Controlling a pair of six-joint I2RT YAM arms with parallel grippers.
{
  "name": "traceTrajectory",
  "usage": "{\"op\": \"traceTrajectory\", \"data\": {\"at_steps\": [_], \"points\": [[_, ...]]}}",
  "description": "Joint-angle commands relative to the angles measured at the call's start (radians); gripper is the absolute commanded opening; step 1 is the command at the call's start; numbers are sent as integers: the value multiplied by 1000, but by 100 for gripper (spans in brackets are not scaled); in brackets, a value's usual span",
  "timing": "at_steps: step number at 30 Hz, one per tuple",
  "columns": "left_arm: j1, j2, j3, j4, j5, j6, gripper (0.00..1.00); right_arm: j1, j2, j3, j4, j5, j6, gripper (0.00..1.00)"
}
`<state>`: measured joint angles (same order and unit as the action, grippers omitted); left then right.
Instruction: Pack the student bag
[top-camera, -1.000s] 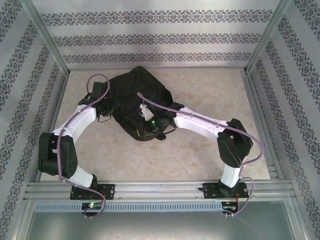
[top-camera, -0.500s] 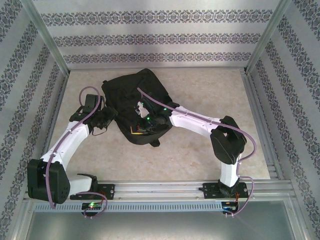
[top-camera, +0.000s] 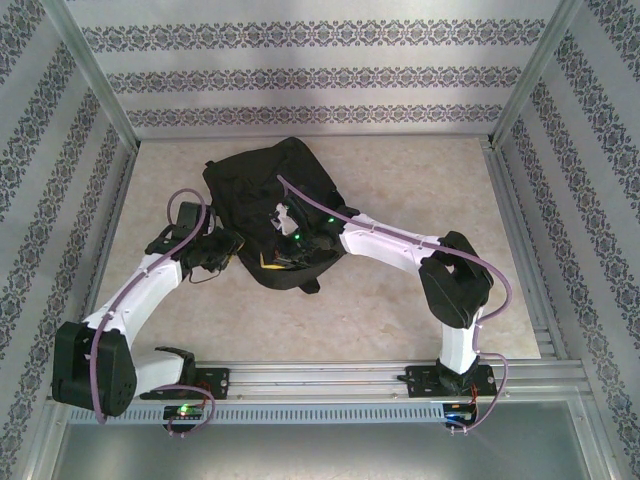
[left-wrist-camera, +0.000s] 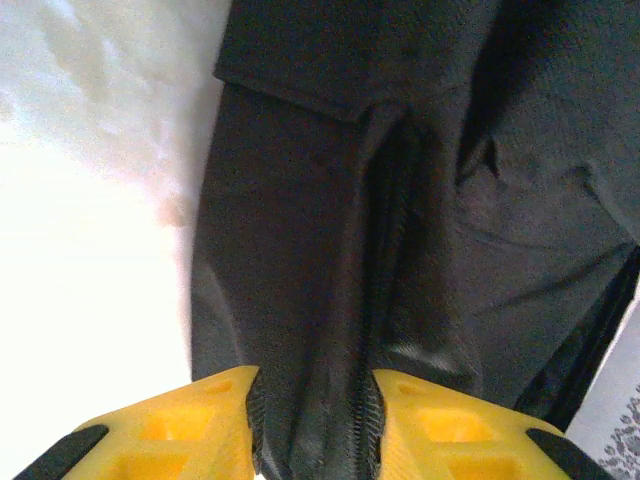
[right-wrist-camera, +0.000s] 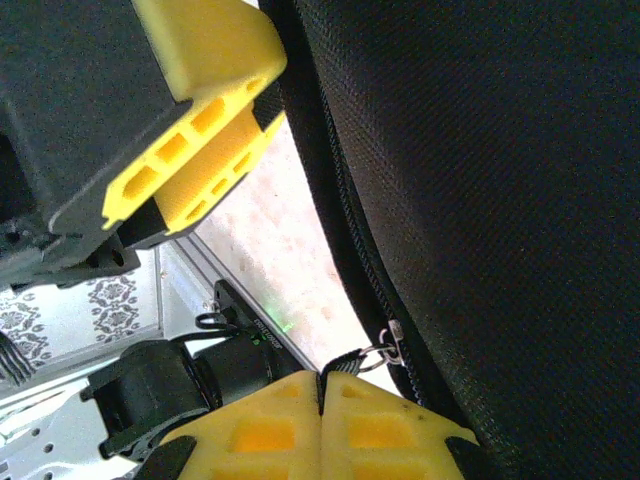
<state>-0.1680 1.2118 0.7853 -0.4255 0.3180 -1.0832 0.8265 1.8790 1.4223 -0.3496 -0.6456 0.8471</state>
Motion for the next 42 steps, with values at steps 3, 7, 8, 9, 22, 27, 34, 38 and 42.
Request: {"op": "traceTrajectory", "data": {"at_steps": [3,7,8,9,22,27,34,38,42], "points": [[-42,5,3,48,-10,-12,34,-3,9,-11,45,-32,18,0],[-46,24,-29,76,-7,-12,28,-3,2,-14,40,-28,18,0],[-46,28,-38,82,-9,-11,25,-4,-2,-17,38,-25,18,0],[-46,31,-44,87,-12,-8,23,-4,-5,-21,38,-23,18,0],[-20,28,-3,-3,-56,115,0,-3,-76,-81,-72,14,-30,0],[8,11,2,-34,-58,151,0,-26,-113,-127,-110,18,-58,0],[49,-3,-9,-49,-48,179,0,-86,-173,-193,-157,23,-104,0],[61,-6,-9,-52,-53,180,0,-114,-206,-216,-189,22,-135,0],[70,-7,-4,-57,-58,189,0,-133,-224,-220,-234,22,-180,0]]}}
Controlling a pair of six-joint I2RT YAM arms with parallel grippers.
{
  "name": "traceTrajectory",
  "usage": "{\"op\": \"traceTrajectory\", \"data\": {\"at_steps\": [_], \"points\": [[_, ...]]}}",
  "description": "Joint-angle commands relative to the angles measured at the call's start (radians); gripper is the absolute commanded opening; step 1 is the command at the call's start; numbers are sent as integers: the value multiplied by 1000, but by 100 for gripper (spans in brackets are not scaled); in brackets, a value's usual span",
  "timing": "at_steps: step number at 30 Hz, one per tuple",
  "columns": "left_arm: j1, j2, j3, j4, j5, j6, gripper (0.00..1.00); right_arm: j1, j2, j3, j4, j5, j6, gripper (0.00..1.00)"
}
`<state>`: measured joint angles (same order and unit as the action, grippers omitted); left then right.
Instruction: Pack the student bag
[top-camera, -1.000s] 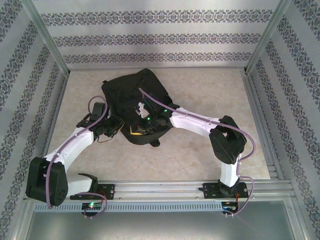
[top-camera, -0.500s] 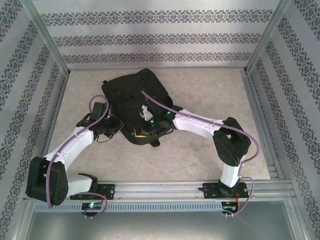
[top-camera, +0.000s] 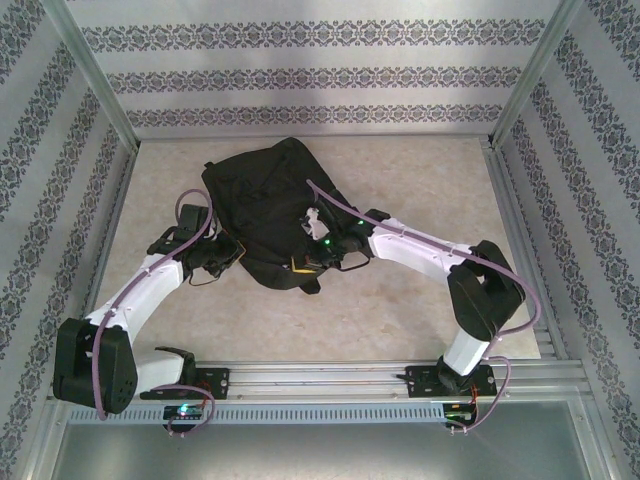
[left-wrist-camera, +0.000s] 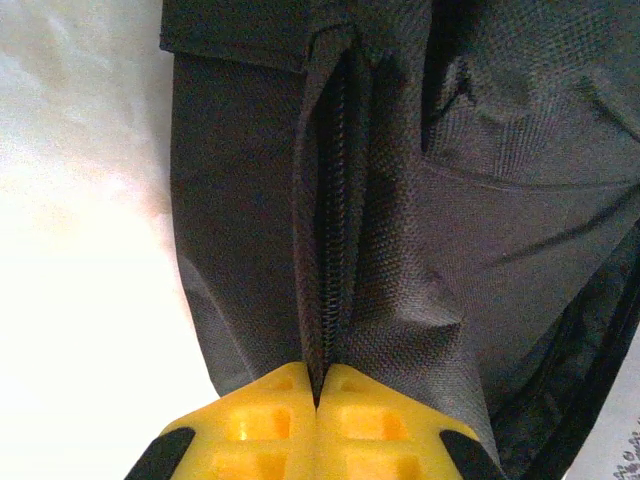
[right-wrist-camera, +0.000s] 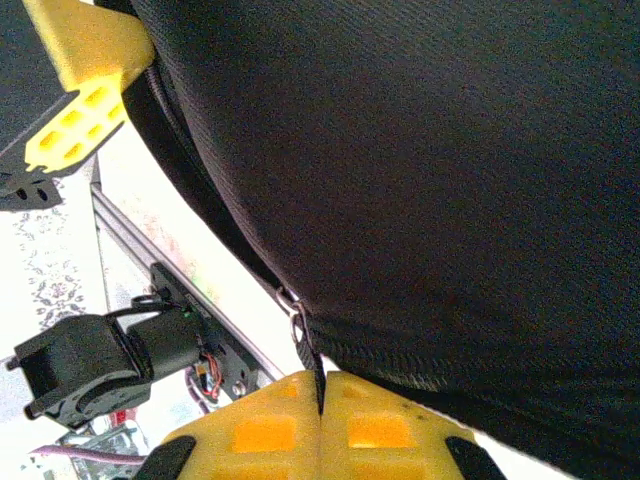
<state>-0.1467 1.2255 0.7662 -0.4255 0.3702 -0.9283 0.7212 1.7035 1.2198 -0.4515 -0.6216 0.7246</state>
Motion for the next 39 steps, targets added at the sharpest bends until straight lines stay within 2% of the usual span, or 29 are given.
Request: {"op": "traceTrajectory", "data": {"at_steps": [1,11,16,22,24,26,29,32,39], "points": [[50,-22,18,-61,-114,39,0,-33,-52,-16,-146,1,-71,0],[64,-29,71,-95,-209,85,0,-112,-122,-38,-188,-2,-147,0],[64,50,130,-67,-216,110,0,2,-39,46,-128,-44,-103,0],[73,189,279,-116,-261,172,0,130,176,274,39,-120,77,0],[106,206,309,-147,-251,170,11,159,257,365,88,-137,143,0],[122,190,331,-187,-269,163,16,174,316,434,132,-145,201,0],[124,108,322,-243,-312,142,30,177,365,489,161,-114,252,0],[124,24,283,-289,-298,108,34,170,367,483,182,-78,267,0],[122,-129,132,-288,-157,9,33,164,364,429,223,-80,288,0]]}}
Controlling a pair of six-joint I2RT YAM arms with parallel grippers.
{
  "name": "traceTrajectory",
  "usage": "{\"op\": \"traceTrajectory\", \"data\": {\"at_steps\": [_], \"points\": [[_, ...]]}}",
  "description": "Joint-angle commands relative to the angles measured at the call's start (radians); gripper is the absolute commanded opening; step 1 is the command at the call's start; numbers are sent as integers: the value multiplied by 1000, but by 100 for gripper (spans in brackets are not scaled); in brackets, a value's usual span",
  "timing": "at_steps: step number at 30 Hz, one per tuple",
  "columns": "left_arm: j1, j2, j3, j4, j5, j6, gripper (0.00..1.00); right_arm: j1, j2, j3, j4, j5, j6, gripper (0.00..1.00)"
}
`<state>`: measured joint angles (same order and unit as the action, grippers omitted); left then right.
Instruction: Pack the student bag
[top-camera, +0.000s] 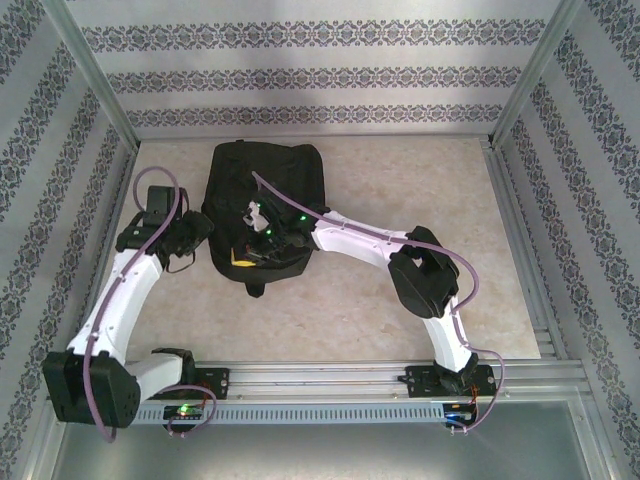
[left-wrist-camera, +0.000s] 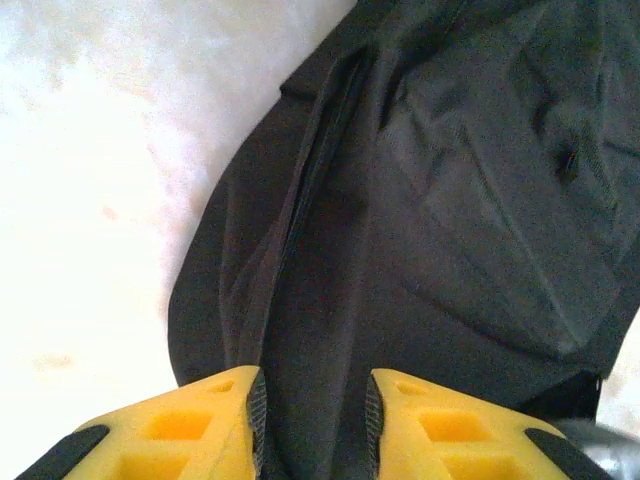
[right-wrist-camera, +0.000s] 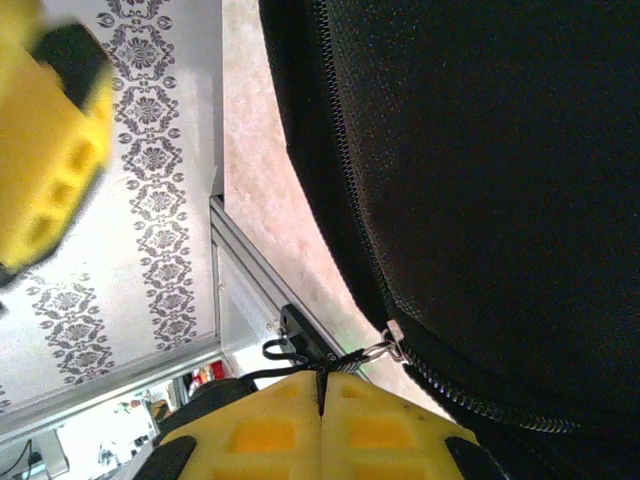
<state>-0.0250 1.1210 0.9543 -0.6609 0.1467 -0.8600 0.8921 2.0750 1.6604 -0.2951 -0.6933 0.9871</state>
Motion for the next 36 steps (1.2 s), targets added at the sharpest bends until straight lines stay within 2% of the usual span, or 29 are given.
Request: {"op": "traceTrajectory", "data": {"at_steps": [1,7,13,18,28,36], "points": [[0,-37,-69,-52,72,-72,33,-8,-9,-16,70,-8,26,0],[-11,-57,-139,-8,109,-112,32,-10,-16,-39,82,-7,26,0],[-21,-1,-215,138,158,-134,31,-10,-18,-51,87,-12,27,0],[-23,29,-241,185,112,-101,29,-10,-24,-73,88,-15,24,0],[-14,10,-186,102,12,-28,2,-35,-112,-154,-53,16,-100,0],[13,6,-193,90,6,-3,0,-87,-161,-269,-132,16,-195,0]]}}
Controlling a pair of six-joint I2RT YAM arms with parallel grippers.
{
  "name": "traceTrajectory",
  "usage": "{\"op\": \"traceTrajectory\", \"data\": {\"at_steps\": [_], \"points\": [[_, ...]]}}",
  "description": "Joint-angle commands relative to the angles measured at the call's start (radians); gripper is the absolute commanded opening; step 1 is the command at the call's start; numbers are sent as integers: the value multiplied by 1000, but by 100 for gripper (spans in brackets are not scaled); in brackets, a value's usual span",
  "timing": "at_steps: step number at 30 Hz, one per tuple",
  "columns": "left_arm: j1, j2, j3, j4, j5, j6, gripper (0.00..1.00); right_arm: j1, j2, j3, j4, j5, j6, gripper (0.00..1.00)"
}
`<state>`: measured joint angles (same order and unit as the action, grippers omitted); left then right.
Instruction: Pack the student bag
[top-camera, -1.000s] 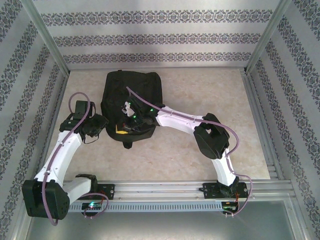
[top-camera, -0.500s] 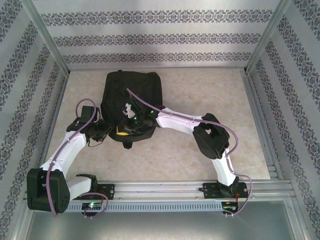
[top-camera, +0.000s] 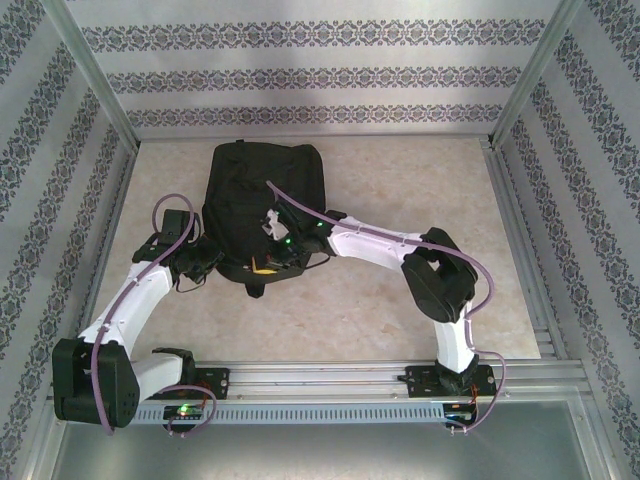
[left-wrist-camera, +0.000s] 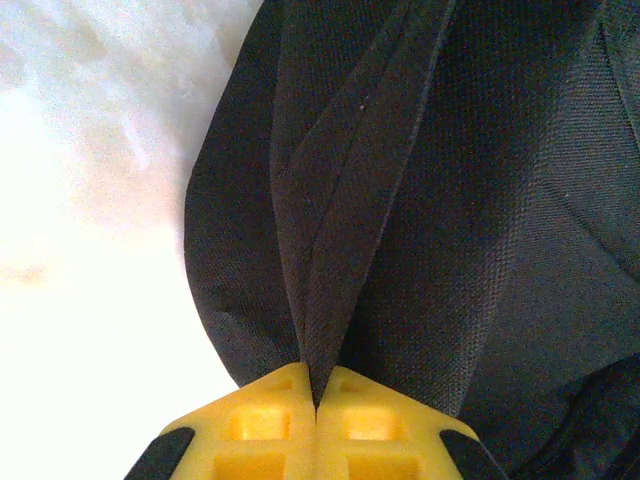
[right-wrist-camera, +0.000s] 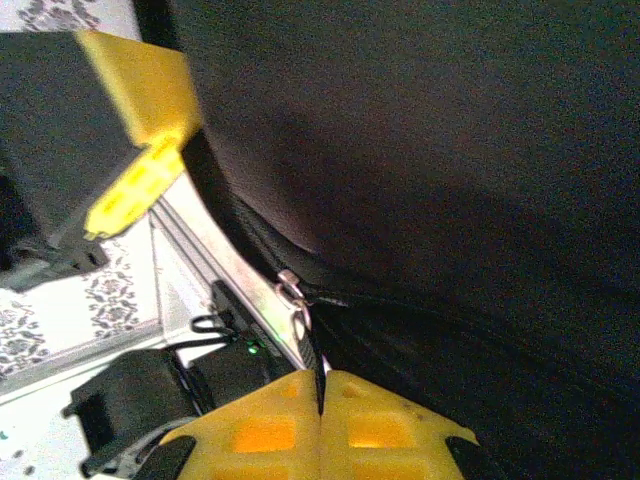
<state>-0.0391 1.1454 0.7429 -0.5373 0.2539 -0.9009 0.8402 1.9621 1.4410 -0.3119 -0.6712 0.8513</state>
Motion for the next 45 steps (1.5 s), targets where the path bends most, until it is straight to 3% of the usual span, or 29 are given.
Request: {"op": "traceTrajectory", "data": {"at_steps": [1,16,22,24,27,30,32,37,45], "points": [[30,-21,21,-38,-104,42,0,-45,-58,-70,-116,-7,-65,0],[41,-22,81,-105,-218,84,0,-186,-221,-205,-204,39,-173,0],[70,79,170,-60,-333,84,0,-82,-120,-80,-115,-26,-88,0],[115,143,218,-63,-292,69,1,-41,-51,-14,-63,-48,-31,0],[134,181,294,-96,-321,67,13,5,59,111,-2,-68,51,0],[133,154,349,-152,-340,68,41,32,127,209,36,-77,104,0],[134,119,351,-187,-334,57,50,37,139,240,55,-66,122,0],[105,0,241,-216,-193,-16,53,30,135,252,55,-48,121,0],[-9,-121,123,-246,-153,-102,54,14,106,217,22,-32,76,0]]}}
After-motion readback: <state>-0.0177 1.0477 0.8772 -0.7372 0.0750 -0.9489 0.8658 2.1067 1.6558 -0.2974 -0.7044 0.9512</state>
